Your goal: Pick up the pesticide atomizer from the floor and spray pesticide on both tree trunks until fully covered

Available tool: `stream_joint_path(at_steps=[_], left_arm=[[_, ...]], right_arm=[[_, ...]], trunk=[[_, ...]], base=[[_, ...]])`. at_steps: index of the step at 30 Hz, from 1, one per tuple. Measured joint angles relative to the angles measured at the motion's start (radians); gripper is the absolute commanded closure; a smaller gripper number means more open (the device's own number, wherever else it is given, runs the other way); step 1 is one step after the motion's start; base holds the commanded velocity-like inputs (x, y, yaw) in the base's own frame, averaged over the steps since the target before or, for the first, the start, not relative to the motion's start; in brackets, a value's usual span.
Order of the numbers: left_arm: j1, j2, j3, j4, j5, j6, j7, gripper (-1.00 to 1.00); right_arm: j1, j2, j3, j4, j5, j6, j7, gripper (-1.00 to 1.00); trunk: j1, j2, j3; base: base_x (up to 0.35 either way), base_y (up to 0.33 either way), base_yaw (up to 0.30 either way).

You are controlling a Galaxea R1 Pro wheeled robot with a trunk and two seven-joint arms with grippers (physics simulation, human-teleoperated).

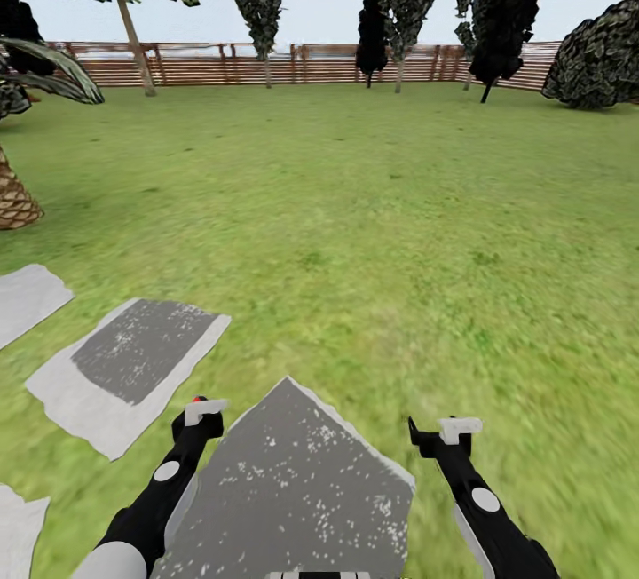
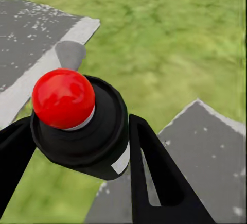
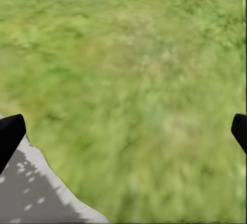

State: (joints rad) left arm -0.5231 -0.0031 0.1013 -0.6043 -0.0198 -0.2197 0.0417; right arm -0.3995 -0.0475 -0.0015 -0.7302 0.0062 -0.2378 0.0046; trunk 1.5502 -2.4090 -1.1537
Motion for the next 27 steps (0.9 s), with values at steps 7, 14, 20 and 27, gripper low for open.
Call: stream_joint_path(at_steps=[7,14,20,27], left_arm=[[0.000,0.000,0.000,0.000,0.000,-0.001,0.000,1.00],[0.001,0.000,0.000,0.000,0.000,-0.002,0.000,1.00],[0.002,0.000,0.000,0.000,0.000,-0.003,0.000,1.00],[0.002,0.000,0.000,-0.001,0.000,-0.003,0.000,1.00]], right_arm=[[0.000,0.000,0.000,0.000,0.000,0.000,0.000,-1.00],[0.000,0.000,0.000,0.000,0.000,0.000,0.000,-1.00],[0.001,0.000,0.000,0.000,0.000,0.000,0.000,-1.00],[0.000,0.000,0.000,0.001,0.000,0.000,0.000,-1.00]], trunk=[[0.000,0.000,0.000],[0.000,0.000,0.000],[0.000,0.000,0.000],[0.000,0.000,0.000]], base=[[0.000,-0.271,-0.264],[0.000,-0.271,-0.264],[0.000,-0.271,-0.264],[0.000,-0.270,-0.287]])
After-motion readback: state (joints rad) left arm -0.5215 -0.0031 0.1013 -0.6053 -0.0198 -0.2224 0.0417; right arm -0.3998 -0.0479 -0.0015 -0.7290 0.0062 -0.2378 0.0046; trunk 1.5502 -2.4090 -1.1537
